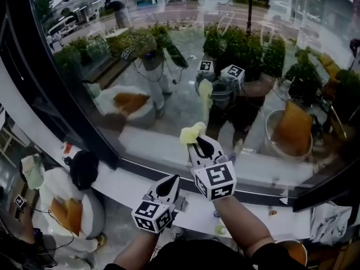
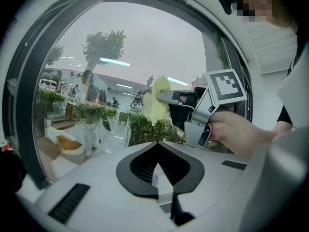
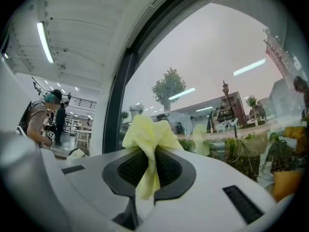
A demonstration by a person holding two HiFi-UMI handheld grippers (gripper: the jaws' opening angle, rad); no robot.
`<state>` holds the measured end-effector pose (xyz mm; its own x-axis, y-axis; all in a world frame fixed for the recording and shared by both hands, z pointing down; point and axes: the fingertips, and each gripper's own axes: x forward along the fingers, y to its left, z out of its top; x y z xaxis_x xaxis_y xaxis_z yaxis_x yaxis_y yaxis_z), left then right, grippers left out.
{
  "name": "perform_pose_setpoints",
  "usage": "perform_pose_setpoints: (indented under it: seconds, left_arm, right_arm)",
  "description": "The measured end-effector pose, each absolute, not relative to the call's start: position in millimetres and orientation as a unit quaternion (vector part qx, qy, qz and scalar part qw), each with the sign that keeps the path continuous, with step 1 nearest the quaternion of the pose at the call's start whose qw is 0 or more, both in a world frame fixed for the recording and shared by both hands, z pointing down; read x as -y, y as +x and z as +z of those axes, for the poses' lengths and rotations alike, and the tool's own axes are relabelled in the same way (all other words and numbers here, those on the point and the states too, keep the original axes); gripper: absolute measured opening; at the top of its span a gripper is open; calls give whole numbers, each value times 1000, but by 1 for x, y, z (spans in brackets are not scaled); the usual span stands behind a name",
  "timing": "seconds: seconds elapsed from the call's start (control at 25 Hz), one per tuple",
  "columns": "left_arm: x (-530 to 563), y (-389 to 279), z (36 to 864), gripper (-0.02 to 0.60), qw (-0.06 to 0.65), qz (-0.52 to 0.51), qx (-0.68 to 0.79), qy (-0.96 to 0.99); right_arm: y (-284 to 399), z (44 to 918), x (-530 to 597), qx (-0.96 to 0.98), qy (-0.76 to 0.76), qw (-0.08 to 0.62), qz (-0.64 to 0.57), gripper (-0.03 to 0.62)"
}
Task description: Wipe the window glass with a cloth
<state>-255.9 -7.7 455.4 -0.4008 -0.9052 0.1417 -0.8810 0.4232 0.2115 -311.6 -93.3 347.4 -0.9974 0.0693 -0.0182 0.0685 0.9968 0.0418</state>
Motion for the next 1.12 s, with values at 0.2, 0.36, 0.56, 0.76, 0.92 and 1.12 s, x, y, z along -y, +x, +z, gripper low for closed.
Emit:
perform_pose_setpoints:
  seconds: [0.2,0.36,0.56,0.76,0.92,1.12]
  left_arm:
    - [-3,-295,455,8,116,-53,828,546]
    - [-19,-324,459,8,117,-54,823,553]
    - [-28,-349,466,8,121,-54,815,565]
    - [-24,-364,465,8,127,-55,806,576]
    - [-20,-373,467,8,127,-55,798,587]
    - [-15,-377,466,8,124,-57,787,602]
  right_arm:
    - [-355,346,85,-999,18,6,43,54]
    - [-387,347,74,-998,-2,5,58,54]
    - [-411,350,74,-998,-37,5,60,54]
    - [-427,352,81,-996,-58,2,62,54]
    - [-428,349,83,-995,-75,6,67,54]
    - [-425,351,84,-994,-83,4,66,54]
